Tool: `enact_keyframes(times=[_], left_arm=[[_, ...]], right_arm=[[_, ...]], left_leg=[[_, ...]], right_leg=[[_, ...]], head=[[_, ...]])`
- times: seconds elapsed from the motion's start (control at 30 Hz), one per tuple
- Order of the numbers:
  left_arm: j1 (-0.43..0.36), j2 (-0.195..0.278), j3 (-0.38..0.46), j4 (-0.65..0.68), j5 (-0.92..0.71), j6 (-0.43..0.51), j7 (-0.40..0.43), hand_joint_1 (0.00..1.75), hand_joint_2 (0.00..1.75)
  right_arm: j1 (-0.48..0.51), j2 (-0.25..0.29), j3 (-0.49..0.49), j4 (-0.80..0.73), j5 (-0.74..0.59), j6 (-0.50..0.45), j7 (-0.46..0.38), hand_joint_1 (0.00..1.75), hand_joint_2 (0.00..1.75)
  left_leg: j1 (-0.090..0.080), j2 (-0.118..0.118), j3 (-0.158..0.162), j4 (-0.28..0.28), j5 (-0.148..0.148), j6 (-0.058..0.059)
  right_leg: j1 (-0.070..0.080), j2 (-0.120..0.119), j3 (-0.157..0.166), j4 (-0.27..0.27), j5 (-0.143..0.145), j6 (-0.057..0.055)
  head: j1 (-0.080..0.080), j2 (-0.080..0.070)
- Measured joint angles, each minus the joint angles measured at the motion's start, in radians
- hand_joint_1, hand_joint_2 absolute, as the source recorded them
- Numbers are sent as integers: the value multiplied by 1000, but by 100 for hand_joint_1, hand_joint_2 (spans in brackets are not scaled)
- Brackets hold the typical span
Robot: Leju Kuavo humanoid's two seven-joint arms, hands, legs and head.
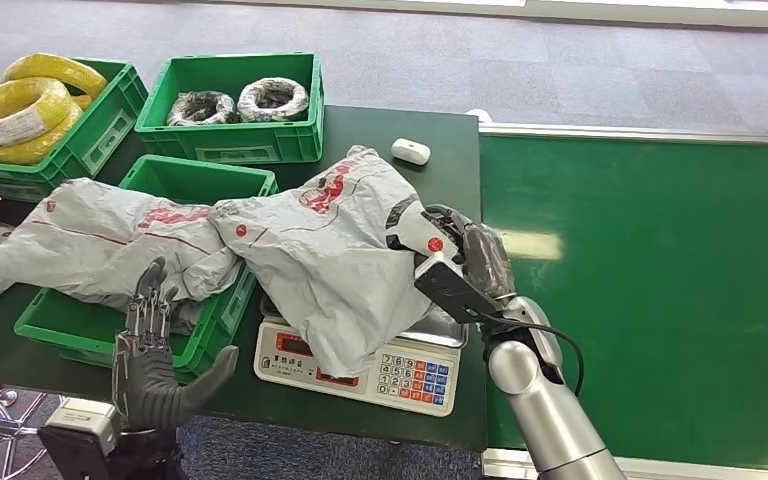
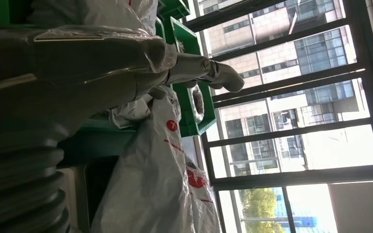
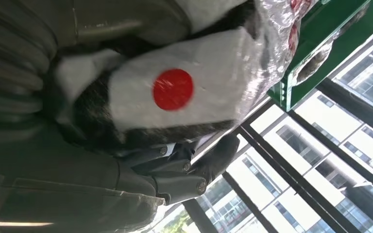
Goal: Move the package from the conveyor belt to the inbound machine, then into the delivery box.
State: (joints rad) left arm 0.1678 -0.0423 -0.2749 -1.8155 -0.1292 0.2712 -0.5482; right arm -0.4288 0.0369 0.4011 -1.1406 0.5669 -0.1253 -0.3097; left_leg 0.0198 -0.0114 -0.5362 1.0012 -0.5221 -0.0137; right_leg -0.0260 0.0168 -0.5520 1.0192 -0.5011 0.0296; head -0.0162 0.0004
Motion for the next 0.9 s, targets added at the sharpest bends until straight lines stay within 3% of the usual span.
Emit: enact_keyframes(times=[0.2, 0.37, 0.63, 0.77, 0.9], left_arm=[[-33, 2, -10, 21, -40, -35, 19, 0, 175], [-87, 1, -64, 58, -197, -47, 122, 0, 175], [-239, -19, -184, 189, -354, -104, 264, 0, 175], [-326, -40, -222, 282, -368, -155, 322, 0, 175], [-407, -64, -251, 373, -424, -147, 372, 0, 175]], right_arm=[[-3, 3, 2, 24, -54, 15, -58, 0, 175], [10, 2, 2, -3, -60, -30, -89, 0, 175], [113, -43, -20, -208, -102, -76, -86, 0, 175], [191, -74, -68, -335, -108, -48, -69, 0, 175], [277, -97, -137, -447, -97, -47, -83, 0, 175]], left_leg=[[0, 0, 0, 0, 0, 0], [0, 0, 0, 0, 0, 0], [0, -1, -1, 1, 0, 0], [0, -1, -1, 1, 0, 0], [0, -1, -1, 1, 0, 0]], right_leg=[[0, 0, -1, 0, 0, 0], [0, 0, -2, 0, 0, 0], [-1, 0, -2, -1, 0, 0], [-1, 0, -3, -1, 0, 0], [-1, 0, -3, -1, 0, 0]], head=[[0, 0], [0, 0], [0, 0], [0, 0], [0, 0]])
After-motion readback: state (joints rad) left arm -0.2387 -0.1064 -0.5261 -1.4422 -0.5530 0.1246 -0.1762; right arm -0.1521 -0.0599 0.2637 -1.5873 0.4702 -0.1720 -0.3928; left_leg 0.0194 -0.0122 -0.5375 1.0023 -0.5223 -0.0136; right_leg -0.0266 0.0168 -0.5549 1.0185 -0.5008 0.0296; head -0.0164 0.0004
